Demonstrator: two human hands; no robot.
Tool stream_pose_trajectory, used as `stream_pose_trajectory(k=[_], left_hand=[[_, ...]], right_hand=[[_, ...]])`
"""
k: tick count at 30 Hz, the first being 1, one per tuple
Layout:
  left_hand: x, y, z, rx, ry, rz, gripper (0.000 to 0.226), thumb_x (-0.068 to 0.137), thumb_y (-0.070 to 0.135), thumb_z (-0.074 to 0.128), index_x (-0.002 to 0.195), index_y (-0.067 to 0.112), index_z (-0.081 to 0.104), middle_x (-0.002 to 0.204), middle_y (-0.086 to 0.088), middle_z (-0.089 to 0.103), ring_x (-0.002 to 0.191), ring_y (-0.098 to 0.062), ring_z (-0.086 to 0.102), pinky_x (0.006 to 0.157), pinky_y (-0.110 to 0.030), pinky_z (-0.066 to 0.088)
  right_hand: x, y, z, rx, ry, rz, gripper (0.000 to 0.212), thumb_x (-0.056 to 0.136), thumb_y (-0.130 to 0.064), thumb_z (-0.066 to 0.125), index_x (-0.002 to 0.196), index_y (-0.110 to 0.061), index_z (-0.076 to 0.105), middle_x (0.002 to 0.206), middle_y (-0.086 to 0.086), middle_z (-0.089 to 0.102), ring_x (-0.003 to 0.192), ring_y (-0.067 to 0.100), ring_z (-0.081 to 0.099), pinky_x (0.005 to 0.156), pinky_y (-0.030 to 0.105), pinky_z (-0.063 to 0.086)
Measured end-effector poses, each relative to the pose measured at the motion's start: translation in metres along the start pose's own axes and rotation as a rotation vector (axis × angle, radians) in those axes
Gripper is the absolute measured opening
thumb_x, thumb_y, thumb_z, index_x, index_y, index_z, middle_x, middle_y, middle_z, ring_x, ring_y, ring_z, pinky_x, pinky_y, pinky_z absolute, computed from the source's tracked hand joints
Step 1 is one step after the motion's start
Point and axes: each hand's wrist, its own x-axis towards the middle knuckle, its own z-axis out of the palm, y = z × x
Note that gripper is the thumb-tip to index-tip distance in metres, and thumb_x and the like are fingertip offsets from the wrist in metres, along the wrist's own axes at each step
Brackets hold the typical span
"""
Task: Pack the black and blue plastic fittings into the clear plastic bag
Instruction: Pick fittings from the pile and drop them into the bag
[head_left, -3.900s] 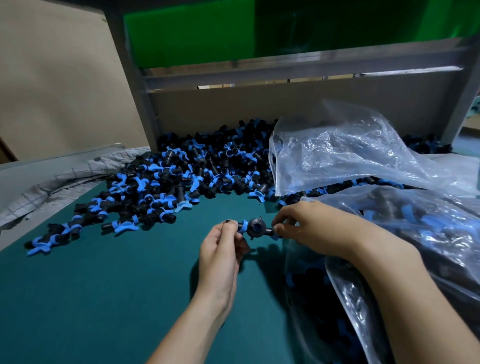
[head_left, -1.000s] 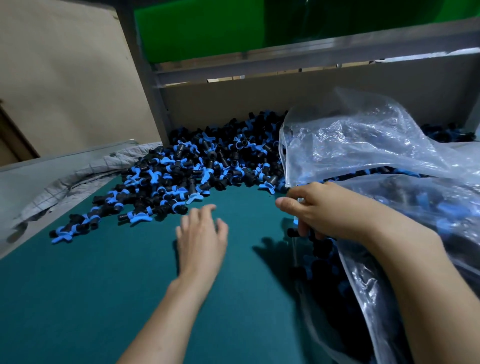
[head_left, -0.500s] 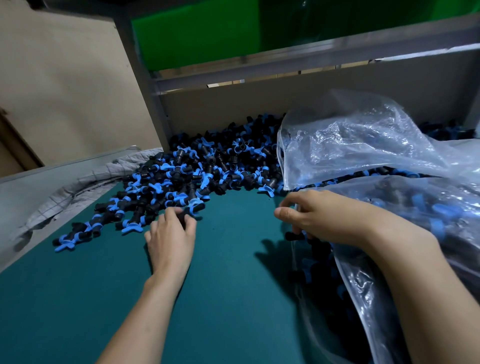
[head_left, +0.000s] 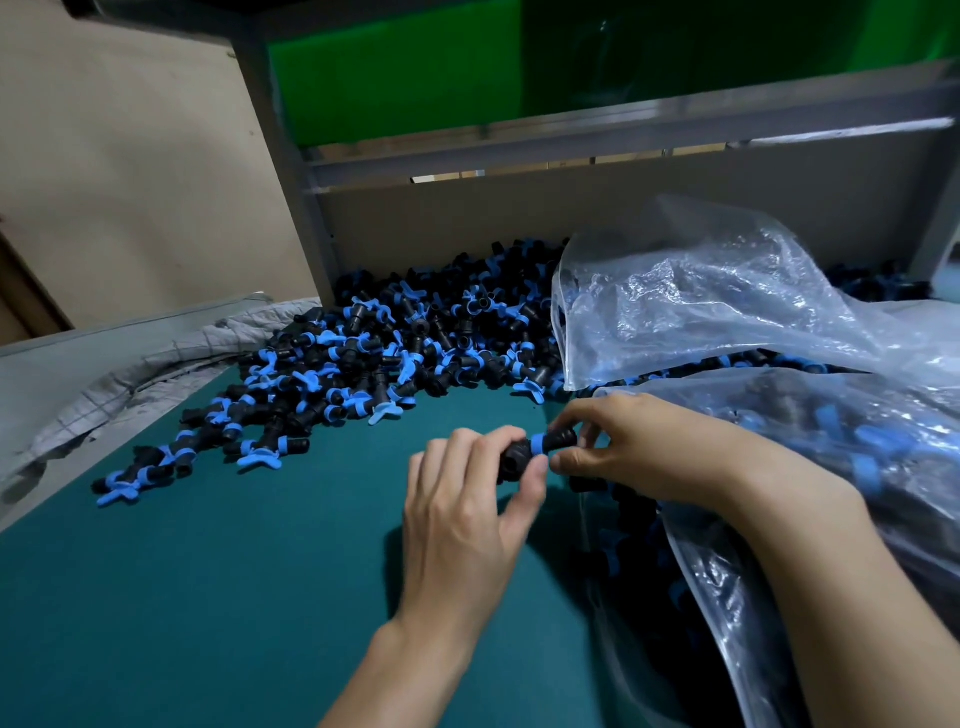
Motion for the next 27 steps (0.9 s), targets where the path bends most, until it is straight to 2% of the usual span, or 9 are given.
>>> stream_pose_trajectory(k=[2,5,7,9,12,15,21,24,27], left_hand=[[0.001,-0.001,-0.001,-0.009,0.000,0.025,0.030,0.100,0.044,0.050,0.109,0.019,0.064,0.090,0.006,0.058,0.081,-0.019,0.050,0.075,-0.033,0.039],[0.002,-0.004,-0.002,-0.083,-0.027,0.014,0.039,0.101,0.050,0.044,0.121,0.020,0.060,0.097,0.009,0.058,0.088,-0.016,0.050,0.081,-0.030,0.038],[0.001,-0.006,-0.002,-0.208,-0.051,-0.063,0.045,0.103,0.052,0.034,0.132,0.023,0.051,0.108,0.010,0.055,0.098,-0.012,0.048,0.090,-0.027,0.036],[0.000,-0.010,-0.001,-0.300,-0.038,-0.186,0.040,0.104,0.049,0.027,0.132,0.027,0.046,0.113,0.012,0.052,0.105,-0.011,0.048,0.095,-0.028,0.037],[-0.002,-0.016,0.002,-0.316,-0.050,-0.306,0.027,0.102,0.043,0.030,0.119,0.034,0.047,0.108,0.015,0.052,0.105,-0.011,0.051,0.093,-0.034,0.040],[-0.005,-0.020,0.004,-0.354,-0.090,-0.360,0.023,0.099,0.048,0.031,0.113,0.039,0.046,0.102,0.022,0.053,0.103,-0.008,0.053,0.091,-0.030,0.040],[-0.004,-0.016,0.005,-0.440,-0.109,-0.347,0.019,0.100,0.047,0.033,0.110,0.043,0.049,0.107,0.027,0.055,0.105,-0.006,0.056,0.088,-0.023,0.042],[-0.005,-0.017,0.004,-0.480,-0.090,-0.347,0.021,0.100,0.046,0.037,0.117,0.042,0.050,0.108,0.022,0.059,0.106,-0.007,0.058,0.089,-0.022,0.043],[-0.004,-0.017,0.004,-0.535,-0.075,-0.380,0.022,0.099,0.049,0.041,0.119,0.043,0.050,0.105,0.016,0.062,0.104,-0.009,0.060,0.085,-0.021,0.044]], right_hand=[[0.000,0.001,0.000,0.027,0.012,-0.006,0.032,0.093,-0.047,0.062,0.121,-0.033,0.060,0.096,-0.010,0.063,0.080,0.002,0.057,0.068,0.018,0.043],[0.001,0.001,-0.001,0.009,0.017,-0.032,0.021,0.095,-0.042,0.060,0.113,-0.031,0.065,0.095,-0.009,0.066,0.085,0.010,0.062,0.077,0.030,0.051],[0.000,0.002,-0.002,0.003,0.041,-0.038,0.013,0.097,-0.036,0.059,0.107,-0.032,0.065,0.091,-0.011,0.069,0.085,0.011,0.063,0.081,0.035,0.053],[0.000,0.004,-0.002,0.017,0.061,-0.032,0.007,0.098,-0.032,0.058,0.102,-0.036,0.063,0.089,-0.011,0.070,0.083,0.012,0.063,0.081,0.038,0.053],[0.000,0.007,-0.002,0.032,0.085,-0.027,0.007,0.098,-0.032,0.056,0.096,-0.038,0.061,0.088,-0.011,0.070,0.070,0.002,0.058,0.069,0.029,0.049],[0.001,0.008,-0.002,0.062,0.114,-0.016,0.006,0.097,-0.035,0.057,0.097,-0.037,0.062,0.088,-0.012,0.070,0.063,-0.001,0.055,0.062,0.026,0.045],[0.001,0.007,-0.002,0.070,0.111,0.003,0.005,0.096,-0.037,0.058,0.099,-0.036,0.062,0.091,-0.005,0.070,0.072,0.010,0.059,0.072,0.034,0.050],[0.001,0.007,-0.002,0.070,0.102,0.008,0.009,0.096,-0.038,0.057,0.102,-0.035,0.063,0.092,-0.002,0.071,0.078,0.017,0.062,0.079,0.042,0.053],[0.000,0.007,-0.002,0.063,0.092,0.012,0.009,0.096,-0.039,0.057,0.102,-0.035,0.062,0.092,-0.003,0.071,0.081,0.018,0.063,0.080,0.043,0.054]])
